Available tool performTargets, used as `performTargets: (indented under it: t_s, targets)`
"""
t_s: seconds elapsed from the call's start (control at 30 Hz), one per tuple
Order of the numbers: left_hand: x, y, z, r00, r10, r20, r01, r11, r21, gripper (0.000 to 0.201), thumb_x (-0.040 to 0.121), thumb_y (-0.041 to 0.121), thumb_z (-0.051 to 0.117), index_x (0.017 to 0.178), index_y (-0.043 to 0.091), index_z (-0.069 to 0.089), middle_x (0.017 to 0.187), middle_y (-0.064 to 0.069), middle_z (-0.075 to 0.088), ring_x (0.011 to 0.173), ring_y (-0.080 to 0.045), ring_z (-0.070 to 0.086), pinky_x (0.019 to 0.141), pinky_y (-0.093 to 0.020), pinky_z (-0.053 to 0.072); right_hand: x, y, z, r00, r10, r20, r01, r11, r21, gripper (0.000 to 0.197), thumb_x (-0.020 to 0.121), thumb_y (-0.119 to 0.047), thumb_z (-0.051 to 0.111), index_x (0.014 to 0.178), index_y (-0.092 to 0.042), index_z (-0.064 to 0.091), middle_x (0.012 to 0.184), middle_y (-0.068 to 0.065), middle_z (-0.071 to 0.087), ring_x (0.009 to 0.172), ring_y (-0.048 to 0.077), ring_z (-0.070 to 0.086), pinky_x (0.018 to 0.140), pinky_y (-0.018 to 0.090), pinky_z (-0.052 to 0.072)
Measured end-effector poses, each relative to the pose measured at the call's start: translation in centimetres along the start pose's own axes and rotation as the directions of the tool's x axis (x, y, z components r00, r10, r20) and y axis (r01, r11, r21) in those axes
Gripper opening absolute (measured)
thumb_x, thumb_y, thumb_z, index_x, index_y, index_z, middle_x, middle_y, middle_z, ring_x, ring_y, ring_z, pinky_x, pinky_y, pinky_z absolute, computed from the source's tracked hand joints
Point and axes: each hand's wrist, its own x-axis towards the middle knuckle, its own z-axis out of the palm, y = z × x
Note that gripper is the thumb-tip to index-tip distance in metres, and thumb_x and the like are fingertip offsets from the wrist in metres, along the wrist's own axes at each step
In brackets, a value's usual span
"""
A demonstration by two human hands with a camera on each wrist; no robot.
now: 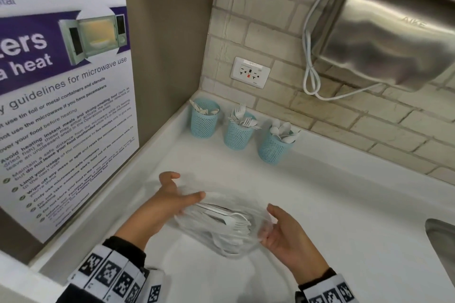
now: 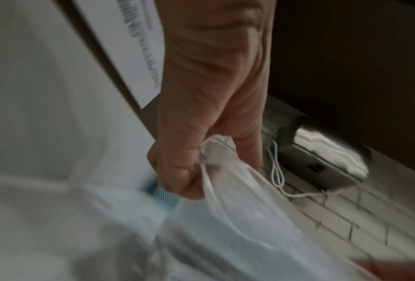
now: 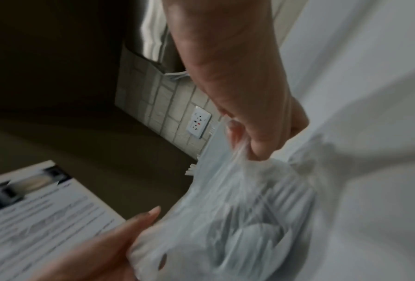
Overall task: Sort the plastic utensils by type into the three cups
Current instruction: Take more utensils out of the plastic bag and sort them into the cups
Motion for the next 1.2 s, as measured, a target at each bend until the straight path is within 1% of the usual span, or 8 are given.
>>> performTargets:
  t_s: [0.1,0.27,0.5,0.67,0.83,0.93,1.07,1.2]
  targets:
    - [-0.1,-0.3,0.1,0.995,0.095,-0.03,-0.081,0.948,0.309,0.035,0.079,0.031,0.073,0.104,0.019,0.052,0.115,-0.004,0.042,0.087,-0.013,0.052,0.059,-0.016,0.039,-0.6,0.2,0.4,0.977,-0.21,-0.035,0.176,0.888,-0.425,0.045,0.081,-0.041,0.073,0.116,-0.022,0.054,0.104,0.01,0.052,0.076,0.022,0.048,0.061,0.029,0.044]
    - [0.0,-0.6,-0.4,0.987,0.148,-0.057,-0.127,0.954,0.27,0.015,0.088,0.021,0.064,0.083,0.008,0.067,0.085,-0.003,0.065,0.07,-0.013,0.056,0.06,-0.021,0.042,-1.1,0.7,1.3,0.906,-0.406,0.115,0.283,0.383,-0.879,0.013,0.09,-0.029,0.061,0.08,-0.021,0.065,0.105,-0.003,0.054,0.087,0.008,0.057,0.069,0.019,0.041]
    - [0.6,-0.2,-0.5,0.995,-0.039,0.095,0.07,0.933,-0.352,0.014,0.093,-0.005,0.05,0.09,-0.001,0.062,0.061,-0.006,0.064,0.046,-0.011,0.057,0.044,-0.018,0.047,-0.6,-1.1,2.4,0.995,-0.105,-0.001,0.096,0.911,-0.4,0.034,0.101,-0.026,0.046,0.07,-0.013,0.051,0.054,-0.001,0.044,0.043,0.009,0.038,0.042,0.018,0.034]
    - [0.5,-0.2,-0.3,0.993,-0.066,0.093,0.103,0.865,-0.491,0.023,0.094,-0.009,0.043,0.095,0.008,0.058,0.066,-0.005,0.062,0.034,-0.006,0.04,0.036,-0.013,0.037,-0.7,-1.4,3.0,0.996,-0.07,-0.063,0.045,0.938,-0.344,0.03,0.102,-0.019,0.042,0.072,-0.014,0.048,0.055,0.0,0.047,0.041,0.009,0.04,0.042,0.019,0.036]
    - [0.3,0.1,-0.8,0.983,0.117,0.14,-0.093,0.983,-0.161,0.031,0.096,0.004,0.045,0.103,0.02,0.071,0.08,-0.005,0.063,0.045,-0.008,0.042,0.041,-0.018,0.036,-1.2,-0.4,3.3,0.803,-0.592,0.068,0.224,0.195,-0.955,0.017,0.094,-0.029,0.054,0.109,-0.033,0.059,0.111,0.001,0.043,0.102,0.018,0.05,0.088,0.032,0.044]
    - [-0.2,0.4,-0.5,0.967,0.159,0.2,-0.143,0.986,-0.091,0.023,0.095,0.017,0.054,0.11,0.026,0.069,0.058,0.003,0.051,0.049,-0.009,0.044,0.046,-0.019,0.037,-2.2,0.1,4.9,0.623,-0.646,0.441,0.51,-0.092,-0.855,0.017,0.091,-0.015,0.058,0.104,-0.024,0.065,0.103,-0.003,0.051,0.093,0.007,0.054,0.085,0.021,0.041]
    - [-1.2,0.8,0.2,0.947,0.221,0.232,-0.231,0.973,0.018,0.03,0.09,0.015,0.06,0.112,0.036,0.065,0.065,0.009,0.06,0.052,-0.007,0.045,0.056,-0.021,0.037,-2.2,2.4,8.0,0.708,-0.234,0.666,0.628,-0.223,-0.745,0.027,0.096,-0.013,0.048,0.117,-0.018,0.064,0.113,0.0,0.062,0.102,0.007,0.056,0.085,0.01,0.037]
    - [-1.8,0.9,0.2,0.941,0.213,0.263,-0.232,0.972,0.041,0.041,0.089,0.003,0.055,0.115,0.034,0.064,0.107,0.001,0.07,0.057,-0.009,0.048,0.062,-0.023,0.039,0.8,3.8,9.3,0.874,-0.082,0.479,0.386,-0.483,-0.786,0.05,0.096,-0.035,0.048,0.142,-0.017,0.038,0.138,0.008,0.044,0.128,0.027,0.041,0.107,0.036,0.033]
